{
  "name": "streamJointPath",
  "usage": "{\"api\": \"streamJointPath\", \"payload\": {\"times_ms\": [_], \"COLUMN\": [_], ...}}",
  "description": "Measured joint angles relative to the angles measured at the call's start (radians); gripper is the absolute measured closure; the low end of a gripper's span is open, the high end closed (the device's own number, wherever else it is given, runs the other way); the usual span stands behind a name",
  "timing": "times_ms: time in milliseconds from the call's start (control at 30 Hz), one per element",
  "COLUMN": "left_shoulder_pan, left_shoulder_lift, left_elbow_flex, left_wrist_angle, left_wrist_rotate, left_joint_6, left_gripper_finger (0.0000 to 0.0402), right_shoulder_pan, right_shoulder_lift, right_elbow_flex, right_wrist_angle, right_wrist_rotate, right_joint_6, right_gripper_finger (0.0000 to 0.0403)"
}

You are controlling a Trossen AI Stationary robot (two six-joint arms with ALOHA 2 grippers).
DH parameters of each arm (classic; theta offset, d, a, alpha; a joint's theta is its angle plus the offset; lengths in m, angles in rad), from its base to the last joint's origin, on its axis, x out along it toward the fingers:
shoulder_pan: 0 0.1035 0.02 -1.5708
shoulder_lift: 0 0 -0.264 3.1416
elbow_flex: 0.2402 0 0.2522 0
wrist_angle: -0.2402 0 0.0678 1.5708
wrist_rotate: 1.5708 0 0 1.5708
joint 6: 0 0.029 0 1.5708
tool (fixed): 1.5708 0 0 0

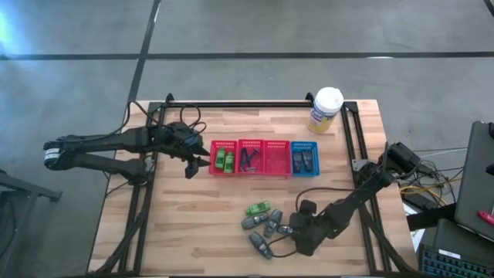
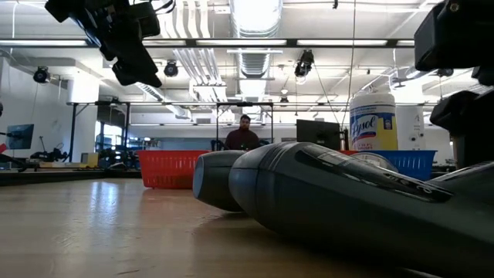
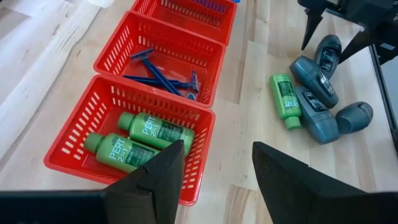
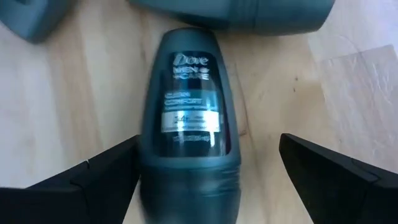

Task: Pick & Place Travel size toiletries
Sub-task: Put the gray deodorant into the right red bin

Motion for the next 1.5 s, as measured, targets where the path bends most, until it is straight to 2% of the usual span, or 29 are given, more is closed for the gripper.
{"api": "streamJointPath", "payload": {"times_ms": [267,400,533,700,1067,1200,1367,1500], "left_shoulder_pan": [0.0,0.0,0.0,0.0,0.0,0.0,0.0,0.0], "left_shoulder_lift": [0.0,0.0,0.0,0.0,0.0,0.0,0.0,0.0], "left_elbow_flex": [0.0,0.0,0.0,0.0,0.0,0.0,0.0,0.0], "left_wrist_angle": [-0.001,-0.001,0.0,0.0,-0.001,0.0,0.0,0.0], "left_wrist_rotate": [0.0,0.0,0.0,0.0,0.001,0.001,0.001,0.001], "left_joint_6": [-0.01,-0.01,-0.003,-0.003,-0.003,-0.003,-0.003,-0.004], "left_gripper_finger": [0.0207,0.0207,0.0207,0.0207,0.0207,0.0207,0.0207,0.0207], "right_shoulder_pan": [0.0,-0.003,-0.006,-0.006,-0.036,-0.046,-0.055,-0.14], "right_shoulder_lift": [0.086,0.1,0.1,0.1,0.099,0.084,0.049,0.004], "right_elbow_flex": [0.09,0.155,0.167,0.155,0.22,0.305,0.428,0.472], "right_wrist_angle": [-0.066,-0.166,-0.182,-0.182,-0.216,-0.369,-0.651,-0.771], "right_wrist_rotate": [0.014,0.011,-0.006,-0.007,-0.041,-0.056,0.018,0.092], "right_joint_6": [-0.011,-0.033,-0.01,0.054,0.031,0.07,0.147,0.256], "right_gripper_finger": [0.0035,0.0035,0.0041,0.0083,0.0201,0.0201,0.0199,0.0196]}}
